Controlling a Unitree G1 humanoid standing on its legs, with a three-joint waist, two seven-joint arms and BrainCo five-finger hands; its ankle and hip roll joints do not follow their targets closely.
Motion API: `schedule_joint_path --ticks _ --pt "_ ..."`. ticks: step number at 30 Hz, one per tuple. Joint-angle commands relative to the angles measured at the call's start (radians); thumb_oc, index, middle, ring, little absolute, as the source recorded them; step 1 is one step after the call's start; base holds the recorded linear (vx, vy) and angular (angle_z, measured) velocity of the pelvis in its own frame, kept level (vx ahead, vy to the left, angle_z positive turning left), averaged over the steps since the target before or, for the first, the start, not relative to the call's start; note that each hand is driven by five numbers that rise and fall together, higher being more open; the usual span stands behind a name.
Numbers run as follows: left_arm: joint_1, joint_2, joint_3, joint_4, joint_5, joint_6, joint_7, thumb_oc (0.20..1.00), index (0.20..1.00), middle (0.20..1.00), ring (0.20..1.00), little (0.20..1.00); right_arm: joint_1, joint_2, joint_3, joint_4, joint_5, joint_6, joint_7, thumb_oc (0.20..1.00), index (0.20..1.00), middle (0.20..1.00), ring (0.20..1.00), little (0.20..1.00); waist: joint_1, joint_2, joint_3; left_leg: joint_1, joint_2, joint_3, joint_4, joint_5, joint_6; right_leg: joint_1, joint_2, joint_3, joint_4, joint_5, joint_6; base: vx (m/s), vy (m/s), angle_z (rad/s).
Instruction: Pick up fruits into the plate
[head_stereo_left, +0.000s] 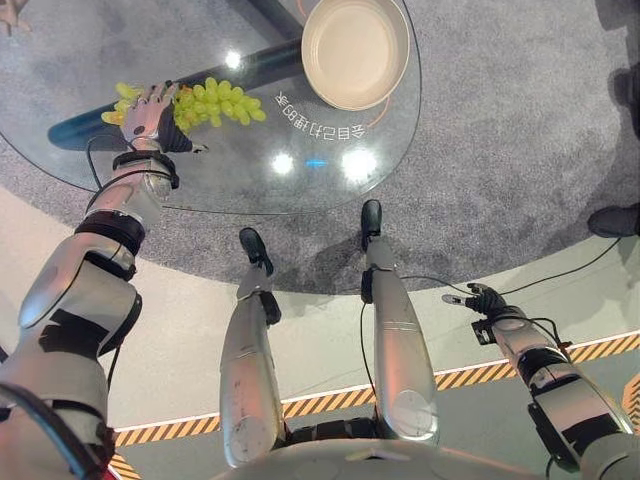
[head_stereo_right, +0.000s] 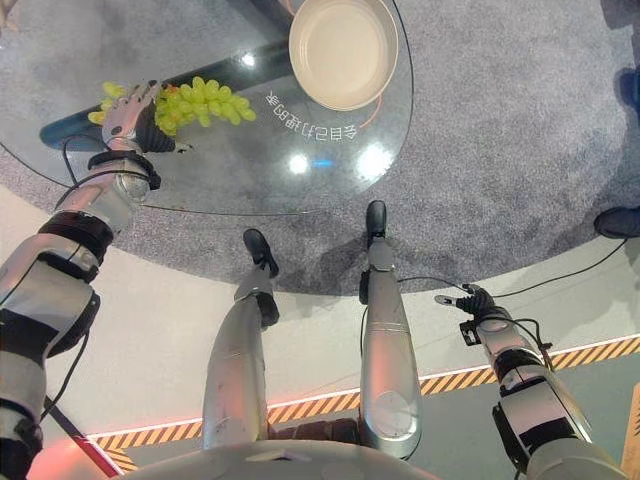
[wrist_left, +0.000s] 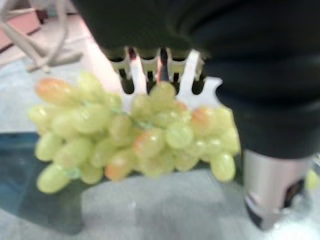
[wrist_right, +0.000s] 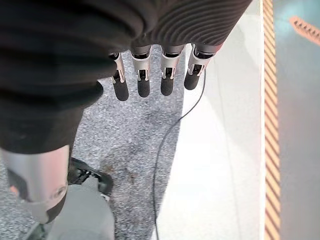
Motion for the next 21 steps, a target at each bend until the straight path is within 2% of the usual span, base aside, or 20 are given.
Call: schedule_joint_path --ticks 1,8,9,10,11,12,15,21 --pt "-0.046 0.058 0.022 0.038 0.033 0.038 0.05 1.0 1.0 1.0 1.0 1.0 0.047 -0.048 0.024 -0.044 0.033 -0.002 -0.015 1.0 1.0 1.0 1.0 1.0 -0.008 -0.018 -0.018 -0.074 -0.094 -0.015 0.109 -0.126 0.024 -0.043 0.125 0.001 0.105 -0.122 -0.05 0.0 -0.003 -0.06" --pt "-0.064 0.053 -0.013 0.097 0.181 0.104 0.069 1.0 1.0 1.0 1.0 1.0 0.045 -0.055 0.023 -0.064 0.055 -0.03 -0.033 1.0 1.0 1.0 1.0 1.0 -0.02 -0.033 -0.018 -0.126 -0.09 -0.026 0.148 -0.133 0.022 -0.089 0.133 0.01 0.117 -0.115 -0.055 0.0 0.0 0.0" --pt "-0.071 0.059 -0.037 0.12 0.248 0.153 0.065 1.0 1.0 1.0 1.0 1.0 0.043 -0.063 0.02 -0.069 0.061 -0.042 -0.033 1.0 1.0 1.0 1.0 1.0 -0.023 -0.037 -0.018 -0.139 -0.089 -0.03 0.159 -0.138 0.021 -0.1 0.132 0.011 0.118 -0.111 -0.055 0.0 0.0 0.0" --pt "-0.07 0.059 -0.038 0.125 0.252 0.162 0.067 1.0 1.0 1.0 1.0 1.0 0.042 -0.064 0.021 -0.07 0.063 -0.043 -0.032 1.0 1.0 1.0 1.0 1.0 -0.024 -0.038 -0.018 -0.142 -0.089 -0.031 0.16 -0.138 0.021 -0.103 0.132 0.011 0.119 -0.111 -0.055 0.0 -0.039 -0.01" --pt "-0.067 0.059 -0.042 0.143 0.267 0.199 0.082 1.0 1.0 1.0 1.0 1.0 0.04 -0.066 0.022 -0.077 0.071 -0.05 -0.031 1.0 1.0 1.0 1.0 1.0 -0.024 -0.042 -0.018 -0.152 -0.088 -0.035 0.165 -0.14 0.021 -0.11 0.132 0.011 0.121 -0.109 -0.055 0.0 -0.041 -0.03" --pt "-0.063 0.057 -0.037 0.162 0.346 0.27 0.092 1.0 1.0 1.0 1.0 1.0 0.039 -0.066 0.025 -0.087 0.08 -0.06 -0.032 1.0 1.0 1.0 1.0 1.0 -0.025 -0.047 -0.018 -0.161 -0.087 -0.04 0.169 -0.142 0.021 -0.118 0.132 0.011 0.123 -0.11 -0.056 0.0 -0.051 -0.02" --pt "-0.05 0.06 -0.027 0.198 0.405 0.355 0.137 1.0 1.0 1.0 1.0 1.0 0.04 -0.064 0.034 -0.109 0.086 -0.086 -0.027 1.0 1.0 1.0 1.0 1.0 -0.024 -0.057 -0.018 -0.175 -0.087 -0.049 0.175 -0.144 0.019 -0.128 0.133 0.009 0.122 -0.107 -0.057 0.0 -0.048 -0.01" --pt "-0.028 0.06 0.032 0.271 0.429 0.453 0.189 1.0 1.0 1.0 1.0 1.0 0.043 -0.054 0.044 -0.136 0.113 -0.124 -0.022 1.0 1.0 1.0 1.0 1.0 -0.021 -0.077 -0.018 -0.212 -0.086 -0.069 0.197 -0.147 0.015 -0.152 0.135 0.002 0.133 -0.108 -0.061 0.01 -0.044 0.0"
